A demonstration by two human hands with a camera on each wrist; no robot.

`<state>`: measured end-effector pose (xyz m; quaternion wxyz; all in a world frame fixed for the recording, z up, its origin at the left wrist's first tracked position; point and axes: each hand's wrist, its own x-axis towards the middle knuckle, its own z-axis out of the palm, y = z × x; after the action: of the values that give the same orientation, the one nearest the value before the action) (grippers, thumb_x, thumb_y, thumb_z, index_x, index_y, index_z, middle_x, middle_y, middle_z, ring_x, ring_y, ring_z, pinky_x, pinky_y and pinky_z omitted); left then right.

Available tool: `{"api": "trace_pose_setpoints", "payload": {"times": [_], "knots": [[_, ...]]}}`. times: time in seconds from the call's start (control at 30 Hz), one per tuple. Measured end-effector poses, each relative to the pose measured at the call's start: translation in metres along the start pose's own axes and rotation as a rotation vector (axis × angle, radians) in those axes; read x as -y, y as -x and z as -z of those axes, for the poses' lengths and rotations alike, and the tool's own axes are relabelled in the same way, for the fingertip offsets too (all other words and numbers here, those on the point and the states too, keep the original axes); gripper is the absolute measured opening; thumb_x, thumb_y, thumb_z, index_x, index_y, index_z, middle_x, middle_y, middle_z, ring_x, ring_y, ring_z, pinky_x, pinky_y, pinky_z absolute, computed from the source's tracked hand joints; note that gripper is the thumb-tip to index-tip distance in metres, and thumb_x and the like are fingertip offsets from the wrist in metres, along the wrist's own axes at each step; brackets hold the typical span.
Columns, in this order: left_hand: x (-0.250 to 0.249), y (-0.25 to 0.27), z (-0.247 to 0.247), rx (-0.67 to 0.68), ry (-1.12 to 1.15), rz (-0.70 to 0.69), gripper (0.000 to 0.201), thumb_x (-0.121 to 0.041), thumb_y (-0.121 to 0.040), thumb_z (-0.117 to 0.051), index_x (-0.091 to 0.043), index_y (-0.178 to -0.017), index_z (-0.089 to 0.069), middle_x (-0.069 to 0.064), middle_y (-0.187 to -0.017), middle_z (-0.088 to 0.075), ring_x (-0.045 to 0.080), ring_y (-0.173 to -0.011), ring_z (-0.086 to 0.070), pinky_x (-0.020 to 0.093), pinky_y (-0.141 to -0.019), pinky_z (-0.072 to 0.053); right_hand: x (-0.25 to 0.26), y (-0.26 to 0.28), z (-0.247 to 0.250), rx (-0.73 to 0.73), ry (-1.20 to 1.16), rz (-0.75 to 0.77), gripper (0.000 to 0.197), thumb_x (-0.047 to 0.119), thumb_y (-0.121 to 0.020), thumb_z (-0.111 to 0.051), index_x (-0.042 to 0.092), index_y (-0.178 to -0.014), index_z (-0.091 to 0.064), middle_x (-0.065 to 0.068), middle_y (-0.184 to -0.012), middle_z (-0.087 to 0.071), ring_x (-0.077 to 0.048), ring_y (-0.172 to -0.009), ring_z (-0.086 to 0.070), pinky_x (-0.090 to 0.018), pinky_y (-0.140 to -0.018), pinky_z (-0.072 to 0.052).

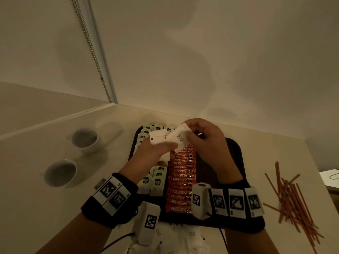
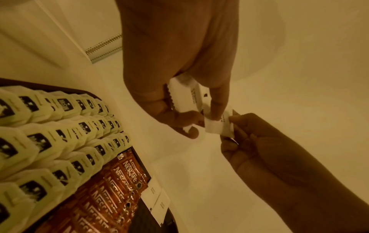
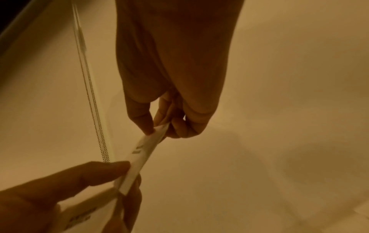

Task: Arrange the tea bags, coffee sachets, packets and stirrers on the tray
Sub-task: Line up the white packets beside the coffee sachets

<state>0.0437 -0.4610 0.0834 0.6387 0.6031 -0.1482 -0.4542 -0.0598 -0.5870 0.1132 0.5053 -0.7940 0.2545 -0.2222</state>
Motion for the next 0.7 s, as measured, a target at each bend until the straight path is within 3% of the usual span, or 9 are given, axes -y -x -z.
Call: {"api": "trace_pose_setpoints", "payload": {"times": [0.1,0.17,0.23,0.37,0.5,0.6,0.7], "knots": [[0.002,-0.001,-0.003,-0.030,0.108,0.007,0.027,-0.010,-0.083,-0.068,-0.022,-0.106,-0.062,0.007,-0.097,-0.070,0.019,-0.076,-0.065,0.022,-0.043,-0.045,-0.002,0.003,0.000,0.006,-0.140,-0.091,0.020,0.019,-0.085,-0.065,0.019,-0.105,-0.064,-0.001,-0.095,-0.068,-0.011,-0.086,-0.066,-0.028,-0.076,-0.057],[0.002,-0.001,-0.004,-0.065,0.159,0.003,0.030,-0.011,-0.082,-0.069,-0.021,-0.109,-0.062,0.007,-0.100,-0.070,0.022,-0.080,-0.064,0.022,-0.045,-0.046,-0.005,0.011,-0.004,0.054,-0.206,-0.168,0.026,0.033,-0.078,-0.067,0.020,-0.100,-0.064,-0.007,-0.096,-0.068,-0.023,-0.089,-0.067,-0.040,-0.081,-0.057],[0.006,-0.002,-0.006,-0.094,0.145,0.001,0.035,-0.013,-0.080,-0.071,-0.018,-0.113,-0.062,0.009,-0.105,-0.070,0.024,-0.085,-0.065,0.023,-0.046,-0.048,-0.010,0.017,-0.010,0.047,-0.254,-0.207,0.020,0.030,-0.079,-0.067,0.018,-0.095,-0.065,-0.012,-0.094,-0.068,-0.028,-0.089,-0.067,-0.044,-0.082,-0.056],[0.014,-0.005,-0.010,-0.138,0.100,0.061,0.032,-0.017,-0.083,-0.070,-0.018,-0.113,-0.062,0.007,-0.101,-0.071,0.022,-0.082,-0.067,0.022,-0.048,-0.050,-0.025,0.020,-0.020,-0.042,-0.389,-0.284,0.019,0.013,-0.088,-0.061,0.012,-0.107,-0.064,-0.009,-0.102,-0.069,-0.024,-0.093,-0.068,-0.043,-0.082,-0.057],[0.016,-0.007,-0.004,-0.143,0.109,0.167,0.014,-0.020,-0.093,-0.055,-0.015,-0.104,-0.063,0.002,-0.077,-0.072,0.017,-0.061,-0.066,0.021,-0.040,-0.044,-0.054,0.010,-0.005,-0.168,-0.396,-0.378,0.019,0.010,-0.094,-0.052,0.019,-0.108,-0.062,0.001,-0.105,-0.067,-0.017,-0.094,-0.066,-0.036,-0.082,-0.056],[0.017,-0.008,0.009,-0.159,0.195,0.218,0.021,-0.020,-0.095,-0.044,-0.009,-0.107,-0.059,0.004,-0.066,-0.070,0.019,-0.051,-0.064,0.017,-0.034,-0.037,-0.094,-0.004,0.024,-0.246,-0.162,-0.455,0.022,0.010,-0.097,-0.048,0.012,-0.115,-0.060,-0.006,-0.114,-0.063,-0.014,-0.097,-0.062,-0.037,-0.087,-0.054],[0.018,-0.009,0.018,-0.176,0.216,0.212,0.022,-0.020,-0.096,-0.042,-0.009,-0.106,-0.058,0.005,-0.066,-0.069,0.021,-0.051,-0.063,0.017,-0.033,-0.036,-0.132,-0.011,0.046,-0.307,0.067,-0.489,0.022,0.011,-0.090,-0.059,0.007,-0.112,-0.061,-0.012,-0.113,-0.065,-0.022,-0.098,-0.063,-0.038,-0.089,-0.053]]}}
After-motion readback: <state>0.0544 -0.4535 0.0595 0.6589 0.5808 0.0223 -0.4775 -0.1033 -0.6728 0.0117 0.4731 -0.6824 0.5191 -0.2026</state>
